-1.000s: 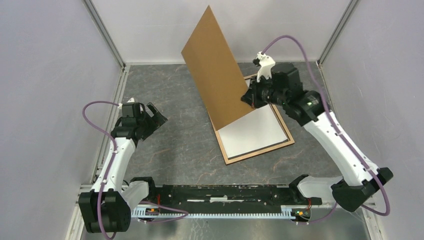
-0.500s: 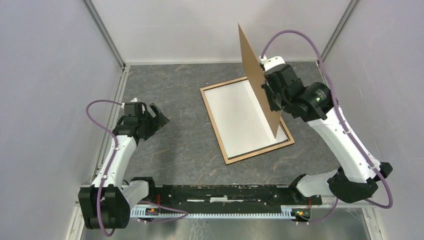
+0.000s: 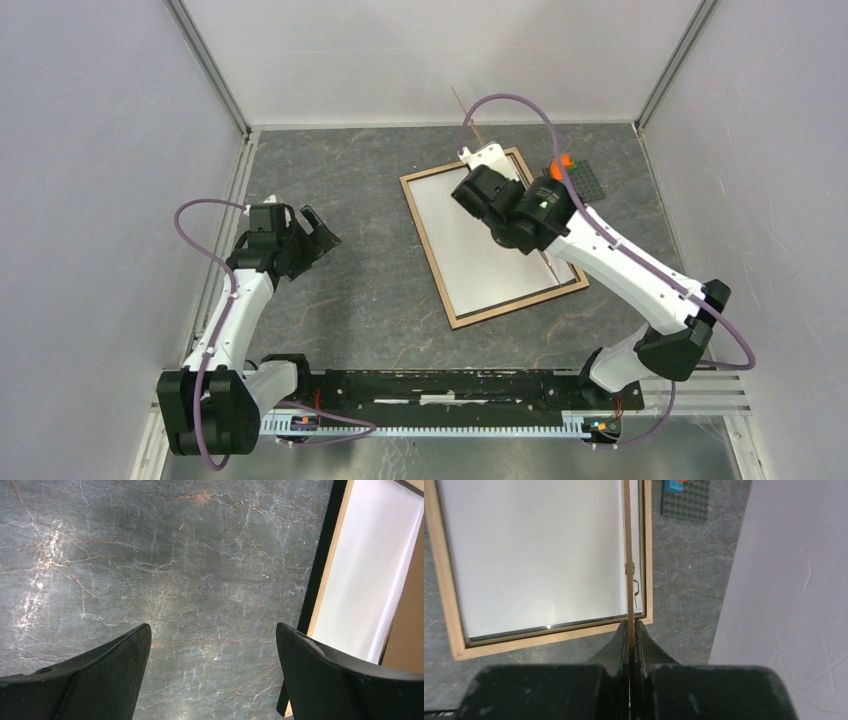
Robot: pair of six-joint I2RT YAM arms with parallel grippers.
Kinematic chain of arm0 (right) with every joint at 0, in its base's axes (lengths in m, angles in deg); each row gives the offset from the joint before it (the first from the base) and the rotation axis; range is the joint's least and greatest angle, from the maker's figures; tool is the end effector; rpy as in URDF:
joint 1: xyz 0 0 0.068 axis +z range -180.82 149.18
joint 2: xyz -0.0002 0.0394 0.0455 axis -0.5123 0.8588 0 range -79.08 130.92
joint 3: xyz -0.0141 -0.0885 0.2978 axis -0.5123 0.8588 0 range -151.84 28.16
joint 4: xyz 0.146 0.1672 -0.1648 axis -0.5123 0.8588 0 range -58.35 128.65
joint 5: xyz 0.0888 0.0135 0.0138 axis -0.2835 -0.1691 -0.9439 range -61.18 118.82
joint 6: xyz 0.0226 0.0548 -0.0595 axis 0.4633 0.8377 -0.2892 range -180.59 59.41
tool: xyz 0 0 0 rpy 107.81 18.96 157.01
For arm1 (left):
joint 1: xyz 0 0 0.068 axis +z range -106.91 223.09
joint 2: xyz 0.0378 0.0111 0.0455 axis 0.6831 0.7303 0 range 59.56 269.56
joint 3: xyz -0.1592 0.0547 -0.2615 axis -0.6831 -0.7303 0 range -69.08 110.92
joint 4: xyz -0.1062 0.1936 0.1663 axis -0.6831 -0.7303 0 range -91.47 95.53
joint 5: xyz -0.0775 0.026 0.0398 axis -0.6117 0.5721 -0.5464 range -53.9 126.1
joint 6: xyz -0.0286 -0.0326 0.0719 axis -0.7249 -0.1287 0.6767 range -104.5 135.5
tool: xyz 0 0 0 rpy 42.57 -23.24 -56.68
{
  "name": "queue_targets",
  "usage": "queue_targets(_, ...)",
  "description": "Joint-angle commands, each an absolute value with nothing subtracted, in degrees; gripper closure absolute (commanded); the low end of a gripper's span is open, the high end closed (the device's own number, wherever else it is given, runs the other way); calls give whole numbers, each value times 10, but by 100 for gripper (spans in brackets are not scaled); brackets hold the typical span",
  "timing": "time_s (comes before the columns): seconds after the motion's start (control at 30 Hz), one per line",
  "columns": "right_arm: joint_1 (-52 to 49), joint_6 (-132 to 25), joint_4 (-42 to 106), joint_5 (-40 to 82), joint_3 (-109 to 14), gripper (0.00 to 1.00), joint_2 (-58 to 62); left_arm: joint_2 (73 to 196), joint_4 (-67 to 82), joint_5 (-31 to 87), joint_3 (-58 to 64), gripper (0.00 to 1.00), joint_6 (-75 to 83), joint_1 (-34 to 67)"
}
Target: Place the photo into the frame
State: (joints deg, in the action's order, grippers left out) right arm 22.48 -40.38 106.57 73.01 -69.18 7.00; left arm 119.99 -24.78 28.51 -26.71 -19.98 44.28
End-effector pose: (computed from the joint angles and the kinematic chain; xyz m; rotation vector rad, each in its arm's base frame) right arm 0.2202 0.2097 0.4122 -0.4445 2.2619 -0.4253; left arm 0.2348 -0.0048 0.2437 -0.7123 2.3455 -0.4301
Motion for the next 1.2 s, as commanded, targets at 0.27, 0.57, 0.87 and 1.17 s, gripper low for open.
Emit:
queue_targets(0.27,305,-313,1017,923,-626,100,124,1211,-230,281,-263,0,-179,441)
queue_targets(0.57,347,-241,1035,996,-583,100,168,1214,-231,279,-263,0,-177,441)
queue_targets(0.87,357,-215,1035,1041,-555,100,187,1219,-230,277,-260,0,-178,438)
queue_targets(1.17,357,-191,1034,1057,-532,100,215,1219,-230,278,-263,0,-176,438)
